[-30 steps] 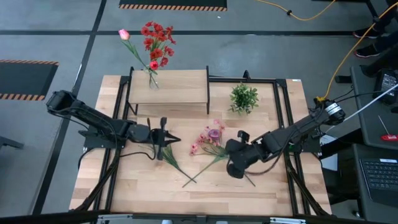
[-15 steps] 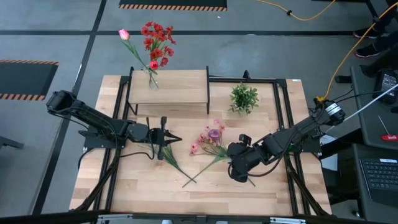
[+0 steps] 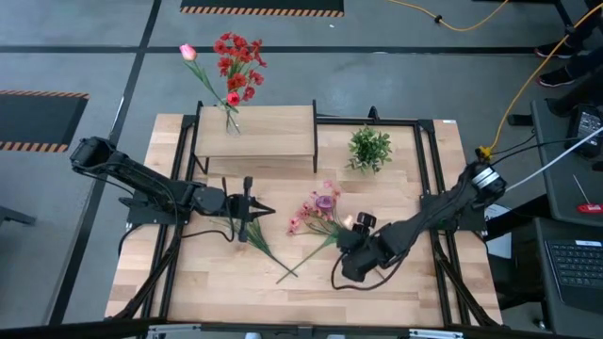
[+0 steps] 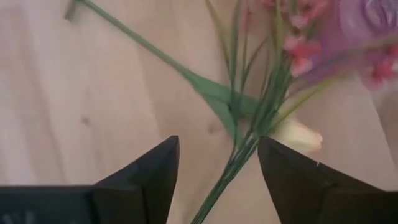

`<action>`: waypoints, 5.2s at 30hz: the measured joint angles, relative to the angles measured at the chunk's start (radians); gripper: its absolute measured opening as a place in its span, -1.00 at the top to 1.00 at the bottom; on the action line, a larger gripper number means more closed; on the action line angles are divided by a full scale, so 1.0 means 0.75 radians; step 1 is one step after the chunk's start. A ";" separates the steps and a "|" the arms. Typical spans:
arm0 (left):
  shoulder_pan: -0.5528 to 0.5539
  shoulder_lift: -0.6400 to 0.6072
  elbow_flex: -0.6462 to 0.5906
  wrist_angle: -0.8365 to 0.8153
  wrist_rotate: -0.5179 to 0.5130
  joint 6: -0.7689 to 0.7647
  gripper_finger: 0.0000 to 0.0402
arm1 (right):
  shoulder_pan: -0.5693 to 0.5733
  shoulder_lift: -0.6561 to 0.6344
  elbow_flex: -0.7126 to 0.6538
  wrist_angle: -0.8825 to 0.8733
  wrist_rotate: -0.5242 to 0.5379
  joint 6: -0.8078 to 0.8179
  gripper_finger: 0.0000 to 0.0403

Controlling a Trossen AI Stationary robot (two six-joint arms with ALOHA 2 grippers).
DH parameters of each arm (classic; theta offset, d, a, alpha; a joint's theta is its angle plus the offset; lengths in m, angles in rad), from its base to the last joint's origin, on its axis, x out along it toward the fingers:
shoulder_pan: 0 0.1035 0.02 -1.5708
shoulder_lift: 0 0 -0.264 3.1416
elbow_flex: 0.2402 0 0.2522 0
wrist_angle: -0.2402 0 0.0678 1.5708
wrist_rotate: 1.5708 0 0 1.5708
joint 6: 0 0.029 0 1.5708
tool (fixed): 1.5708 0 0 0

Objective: Pick and place flowers into a vace then onto a shelf
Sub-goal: Put the pink flowers into the violet vase

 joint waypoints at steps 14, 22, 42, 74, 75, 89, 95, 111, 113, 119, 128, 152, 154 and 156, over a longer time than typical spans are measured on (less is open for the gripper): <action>0.000 0.000 -0.001 -0.033 0.002 -0.008 0.99 | 0.022 0.002 -0.291 0.240 0.016 0.226 -0.06; 0.000 0.000 -0.001 -0.032 0.001 -0.039 0.99 | -0.047 0.002 -0.344 0.340 -0.032 0.210 -0.06; 0.000 0.000 -0.001 -0.031 0.002 -0.047 0.99 | -0.090 0.004 -0.410 0.461 -0.028 0.214 -0.06; 0.000 0.000 -0.002 -0.036 0.002 -0.075 0.99 | -0.091 -0.003 -0.464 0.578 -0.079 0.384 0.97; 0.000 0.000 -0.002 -0.037 0.002 -0.075 0.99 | -0.091 -0.010 -0.464 0.581 -0.079 0.384 0.97; 0.000 -0.001 -0.003 -0.062 0.002 -0.075 0.99 | -0.087 -0.343 -0.463 0.373 0.084 0.357 0.99; 0.000 -0.001 -0.003 -0.071 0.001 -0.075 0.99 | -0.087 -0.471 -0.463 0.303 0.233 0.327 0.99; 0.000 -0.001 -0.003 -0.117 0.002 -0.211 0.99 | -0.407 -0.637 -0.463 0.623 0.025 -0.317 1.00; 0.000 -0.001 -0.003 -0.123 0.003 -0.211 0.99 | -0.479 -0.637 -0.463 0.690 -0.043 -0.413 1.00; 0.000 -0.001 -0.003 -0.127 0.003 -0.211 0.99 | -0.645 -0.638 -0.524 1.025 -0.196 -0.642 1.00; 0.000 -0.001 -0.003 -0.127 0.003 -0.275 0.99 | -0.837 -0.637 -0.728 1.516 -0.451 -0.935 1.00; 0.000 -0.001 -0.003 -0.125 -0.046 -0.129 0.99 | -0.868 -0.430 -0.744 2.294 -0.768 -1.116 1.00; 0.000 -0.001 -0.003 -0.125 -0.047 -0.130 0.99 | -0.856 -0.407 -0.743 2.303 -0.735 -1.117 1.00; 0.000 -0.001 -0.003 -0.126 -0.048 -0.137 0.99 | -0.855 -0.392 -0.745 2.300 -0.694 -1.116 1.00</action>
